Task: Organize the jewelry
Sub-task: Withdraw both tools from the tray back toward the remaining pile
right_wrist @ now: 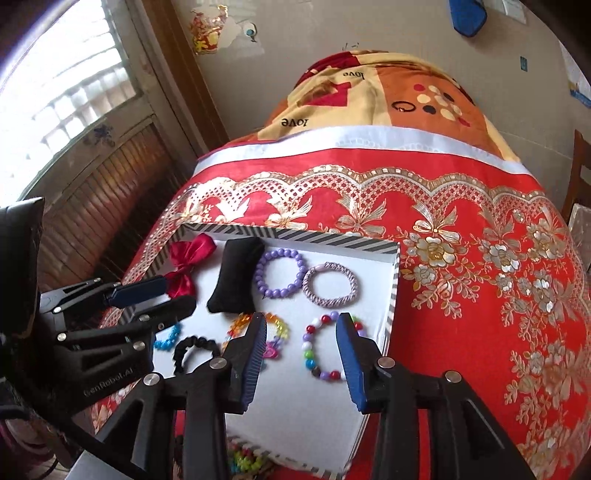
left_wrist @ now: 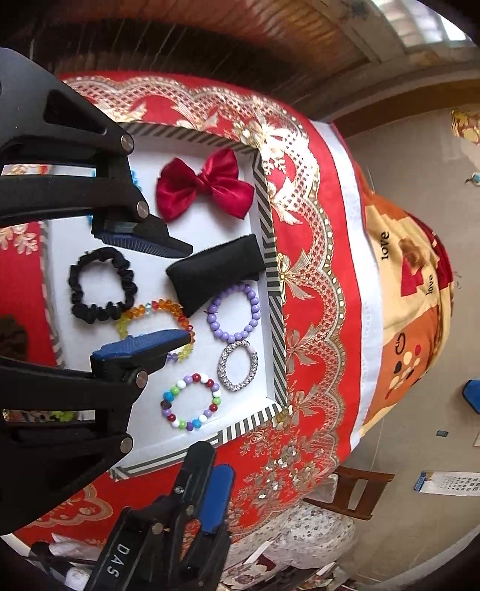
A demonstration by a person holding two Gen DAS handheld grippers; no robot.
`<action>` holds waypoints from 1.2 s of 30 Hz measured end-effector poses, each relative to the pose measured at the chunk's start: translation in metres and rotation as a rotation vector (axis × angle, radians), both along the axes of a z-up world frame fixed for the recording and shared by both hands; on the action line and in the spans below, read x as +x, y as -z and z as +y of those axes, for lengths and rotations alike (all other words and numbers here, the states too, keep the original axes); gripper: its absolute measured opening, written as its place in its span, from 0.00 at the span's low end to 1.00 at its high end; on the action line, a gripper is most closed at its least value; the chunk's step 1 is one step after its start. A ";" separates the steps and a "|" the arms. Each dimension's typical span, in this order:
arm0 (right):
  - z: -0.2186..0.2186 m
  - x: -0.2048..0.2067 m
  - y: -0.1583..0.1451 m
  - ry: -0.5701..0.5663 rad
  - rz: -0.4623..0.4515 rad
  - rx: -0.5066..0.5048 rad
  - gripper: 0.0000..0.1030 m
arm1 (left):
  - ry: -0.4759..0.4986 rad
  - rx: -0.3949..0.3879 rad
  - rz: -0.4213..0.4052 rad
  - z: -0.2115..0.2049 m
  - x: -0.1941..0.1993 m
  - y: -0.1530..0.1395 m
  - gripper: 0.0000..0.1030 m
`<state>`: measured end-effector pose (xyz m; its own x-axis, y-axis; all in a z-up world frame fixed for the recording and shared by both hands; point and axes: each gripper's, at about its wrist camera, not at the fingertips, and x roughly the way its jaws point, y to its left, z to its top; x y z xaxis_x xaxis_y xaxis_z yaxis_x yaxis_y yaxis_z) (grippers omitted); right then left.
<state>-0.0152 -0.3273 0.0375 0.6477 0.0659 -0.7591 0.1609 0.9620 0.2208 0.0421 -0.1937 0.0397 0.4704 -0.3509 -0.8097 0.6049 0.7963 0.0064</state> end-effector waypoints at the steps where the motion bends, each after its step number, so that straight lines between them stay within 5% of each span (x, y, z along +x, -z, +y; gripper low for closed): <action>1: 0.002 -0.006 0.000 -0.003 0.000 0.001 0.37 | -0.006 -0.003 -0.001 0.002 -0.004 -0.001 0.41; 22: 0.035 -0.138 0.000 -0.040 0.036 -0.020 0.40 | -0.095 -0.025 -0.057 0.044 -0.137 -0.022 0.46; 36: 0.059 -0.180 0.017 -0.076 0.073 0.003 0.40 | -0.167 -0.015 -0.017 0.075 -0.183 -0.008 0.46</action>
<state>-0.1950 -0.2678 0.0205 0.5840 0.1152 -0.8035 0.1031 0.9713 0.2142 -0.1413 -0.1191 0.0478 0.5364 -0.2784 -0.7967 0.4641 0.8858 0.0029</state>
